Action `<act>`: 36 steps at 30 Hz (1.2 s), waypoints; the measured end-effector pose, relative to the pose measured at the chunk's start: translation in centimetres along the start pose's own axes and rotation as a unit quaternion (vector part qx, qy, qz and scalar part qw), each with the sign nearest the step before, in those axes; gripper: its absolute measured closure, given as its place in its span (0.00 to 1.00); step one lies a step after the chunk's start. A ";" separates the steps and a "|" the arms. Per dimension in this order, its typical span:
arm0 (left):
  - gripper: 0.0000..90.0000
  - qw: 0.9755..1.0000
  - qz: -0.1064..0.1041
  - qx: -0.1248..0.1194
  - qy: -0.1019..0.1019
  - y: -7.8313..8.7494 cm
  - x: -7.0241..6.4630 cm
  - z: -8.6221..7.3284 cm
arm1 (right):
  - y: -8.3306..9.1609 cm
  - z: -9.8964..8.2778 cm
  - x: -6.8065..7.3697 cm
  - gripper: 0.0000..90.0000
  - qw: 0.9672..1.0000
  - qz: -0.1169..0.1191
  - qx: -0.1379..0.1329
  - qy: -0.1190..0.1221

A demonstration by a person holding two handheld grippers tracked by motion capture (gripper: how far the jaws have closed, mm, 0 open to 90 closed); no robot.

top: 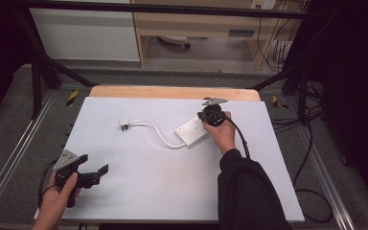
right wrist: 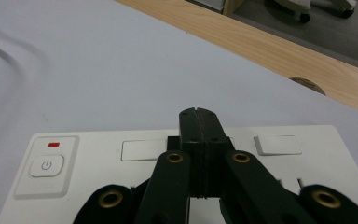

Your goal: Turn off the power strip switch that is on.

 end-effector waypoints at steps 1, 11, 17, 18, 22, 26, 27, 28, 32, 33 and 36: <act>0.06 1.000 0.000 0.000 0.000 0.0 0.0 0.0 | 0.0 0.0 0.0 1.00 1.000 0.000 0.000 0.000; 0.06 1.000 0.000 0.002 -0.001 -0.1 0.0 0.0 | 0.2 -0.2 0.0 1.00 1.000 0.001 0.003 0.003; 0.06 1.000 -0.001 0.002 -0.003 -0.1 -0.1 -0.1 | -0.2 -0.3 0.2 1.00 1.000 0.003 0.002 -0.002; 0.06 1.000 -0.001 0.003 -0.003 -0.1 -0.1 -0.1 | -0.3 -0.3 0.3 1.00 1.000 0.004 0.003 -0.002; 0.06 1.000 -0.001 0.002 -0.001 -0.1 -0.1 -0.1 | -0.7 -0.5 0.8 1.00 1.000 0.008 0.004 -0.001; 0.06 1.000 -0.001 0.002 -0.002 -0.1 -0.1 0.0 | -1.1 -0.6 1.1 1.00 1.000 0.009 0.006 0.000; 0.06 1.000 -0.001 0.002 -0.002 -0.1 -0.1 0.0 | -1.2 -0.6 1.2 1.00 1.000 0.010 0.006 -0.002; 0.06 1.000 -0.001 0.001 -0.002 -0.1 -0.1 0.0 | -1.3 -0.6 1.2 1.00 1.000 0.009 0.006 -0.001; 0.06 1.000 -0.001 0.002 -0.002 -0.1 -0.1 0.0 | -1.4 -0.7 1.3 1.00 1.000 0.010 0.007 -0.002; 0.06 1.000 -0.002 0.002 -0.002 -0.1 -0.1 0.0 | -1.4 -0.7 1.3 1.00 1.000 0.010 0.008 -0.001; 0.06 1.000 -0.002 0.001 -0.002 -0.1 -0.1 0.0 | -1.5 -0.8 1.3 1.00 1.000 0.010 0.008 -0.003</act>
Point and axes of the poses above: each handheld gripper's, and its own axes: y roughly backward along the jaws, z roughly out of its top, x roughly to its left, the point moved 9 cm from there along -y, roughly forward along the jaws, and after that the axes turned 6 degrees about -x, right-handed, at the moved point
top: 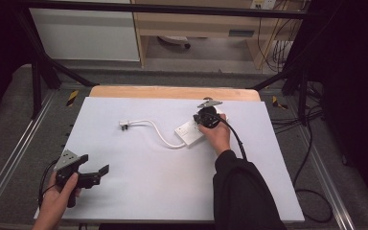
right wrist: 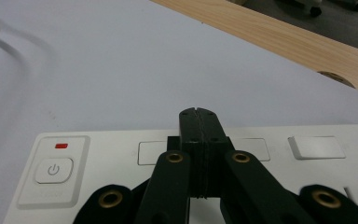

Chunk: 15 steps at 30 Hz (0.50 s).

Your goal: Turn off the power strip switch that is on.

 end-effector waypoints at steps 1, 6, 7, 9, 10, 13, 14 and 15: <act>0.06 1.000 0.000 0.000 0.000 0.0 0.0 0.0 | 0.0 0.0 0.0 1.00 1.000 0.000 0.001 0.000; 0.06 1.000 0.000 0.000 0.000 0.0 0.0 0.0 | 0.0 0.0 0.0 1.00 1.000 0.001 0.000 0.000; 0.06 1.000 0.000 0.001 0.000 0.0 0.0 0.0 | 0.0 0.0 0.0 1.00 1.000 0.001 0.000 -0.001; 0.06 1.000 0.000 0.001 -0.001 0.0 0.0 0.0 | 0.0 -0.1 0.1 1.00 1.000 0.001 0.001 -0.002; 0.06 1.000 0.000 0.001 0.000 0.0 0.0 0.0 | -0.1 -0.1 0.1 1.00 1.000 0.002 0.000 -0.002; 0.06 1.000 0.000 0.001 0.000 0.0 0.0 0.0 | -0.1 -0.1 0.2 1.00 1.000 0.003 0.000 -0.001; 0.06 1.000 0.000 0.001 0.000 0.0 0.0 0.0 | -0.2 -0.1 0.2 1.00 1.000 0.003 0.000 -0.002; 0.06 1.000 -0.001 0.001 0.000 0.0 0.0 0.0 | -0.2 -0.1 0.2 1.00 1.000 0.003 0.000 -0.002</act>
Point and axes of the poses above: each handheld gripper's, and its own axes: y roughly backward along the jaws, z roughly out of its top, x roughly to its left, the point moved 9 cm from there along -y, roughly forward along the jaws, and after that the axes turned 6 degrees about -x, right-handed, at the moved point
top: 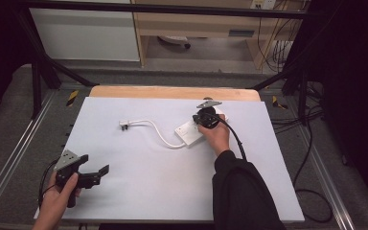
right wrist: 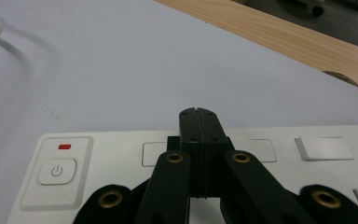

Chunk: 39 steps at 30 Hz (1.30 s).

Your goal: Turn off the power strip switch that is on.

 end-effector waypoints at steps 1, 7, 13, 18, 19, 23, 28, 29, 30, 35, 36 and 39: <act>0.06 1.000 0.000 0.000 0.000 0.0 0.0 0.0 | 0.0 0.0 0.0 1.00 1.000 0.000 0.000 0.000; 0.06 1.000 -0.002 0.002 0.000 0.0 -0.1 -0.1 | 0.0 0.0 0.0 1.00 1.000 0.003 -0.001 -0.004; 0.06 1.000 -0.002 0.002 -0.001 0.0 -0.1 -0.1 | -0.1 -0.1 0.1 1.00 1.000 0.004 -0.004 -0.007; 0.06 1.000 -0.003 0.003 -0.002 -0.1 -0.2 -0.1 | 0.0 -0.1 0.1 1.00 1.000 0.005 -0.007 -0.011; 0.06 1.000 -0.003 0.003 -0.002 0.0 -0.2 -0.1 | 0.0 -0.1 0.0 1.00 1.000 0.005 -0.008 -0.011; 0.06 1.000 -0.002 0.003 -0.001 0.0 -0.1 -0.1 | 0.0 -0.1 0.0 1.00 1.000 0.006 -0.011 -0.015; 0.06 1.000 -0.003 0.003 -0.002 0.0 -0.1 -0.1 | 0.0 -0.2 0.0 1.00 1.000 0.005 -0.014 -0.016; 0.06 1.000 -0.003 0.003 -0.001 0.0 -0.2 -0.1 | 0.0 -0.2 0.0 1.00 1.000 0.005 -0.014 -0.016; 0.06 1.000 -0.003 0.003 -0.002 0.0 -0.1 -0.1 | 0.0 -0.2 0.0 1.00 1.000 0.005 -0.014 -0.015; 0.06 1.000 -0.002 0.004 -0.002 0.0 -0.1 -0.1 | 0.0 -0.2 0.0 1.00 1.000 0.004 -0.015 -0.012; 0.06 1.000 -0.002 0.004 -0.002 0.0 -0.1 -0.1 | 0.0 -0.2 0.0 1.00 1.000 0.004 -0.015 -0.013; 0.06 1.000 -0.003 0.004 -0.003 0.0 -0.2 -0.1 | 0.0 -0.2 0.0 1.00 1.000 0.004 -0.016 -0.013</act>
Point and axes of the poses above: each handheld gripper's, and its own axes: y roughly backward along the jaws, z roughly out of its top, x roughly to its left, the point moved 9 cm from there along -y, roughly forward along the jaws, and after that the axes turned 6 degrees about -x, right-handed, at the moved point
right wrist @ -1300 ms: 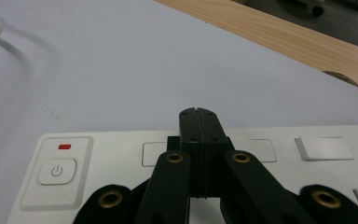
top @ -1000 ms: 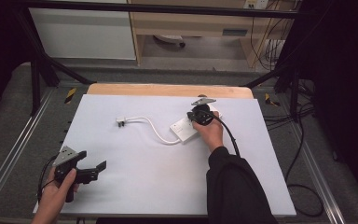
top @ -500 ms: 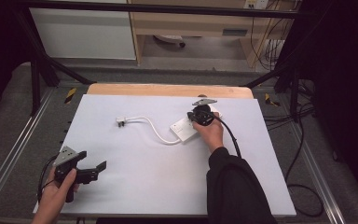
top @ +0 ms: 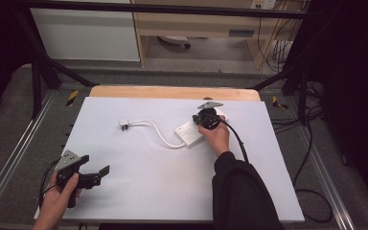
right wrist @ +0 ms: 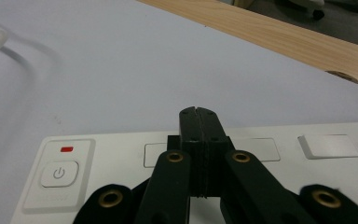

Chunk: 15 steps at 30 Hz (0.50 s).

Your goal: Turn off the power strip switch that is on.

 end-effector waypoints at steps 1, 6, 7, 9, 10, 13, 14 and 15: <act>0.06 1.000 0.000 0.000 0.000 0.0 0.0 0.0 | 0.0 0.0 0.0 1.00 1.000 0.000 -0.001 -0.001; 0.06 1.000 -0.001 0.001 -0.001 0.0 0.0 0.0 | 0.0 0.0 0.0 1.00 1.000 0.001 0.000 -0.003; 0.06 1.000 0.000 0.001 -0.001 0.0 0.0 0.0 | 0.0 0.0 0.0 1.00 1.000 0.001 0.000 -0.004; 0.06 1.000 -0.001 0.002 -0.001 0.0 0.0 0.0 | -0.1 0.0 0.0 1.00 1.000 0.000 0.001 -0.006; 0.06 1.000 -0.001 0.002 -0.001 0.0 0.0 0.0 | -0.1 0.0 0.0 1.00 1.000 0.000 0.001 -0.006; 0.06 1.000 -0.001 0.002 -0.001 0.0 0.0 0.0 | -0.1 0.0 0.0 1.00 1.000 -0.001 0.001 -0.010; 0.06 1.000 -0.001 0.002 -0.001 0.0 0.0 -0.1 | -0.1 0.0 -0.1 1.00 1.000 -0.001 0.001 -0.010; 0.06 1.000 -0.001 0.002 -0.001 0.0 0.0 -0.1 | -0.1 -0.1 -0.1 1.00 1.000 -0.001 0.000 -0.011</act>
Point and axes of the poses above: each handheld gripper's, and its own axes: y roughly backward along the jaws, z roughly out of its top, x roughly to its left, the point moved 9 cm from there along -y, roughly forward along the jaws, and after that the axes turned 6 degrees about -x, right-handed, at the moved point
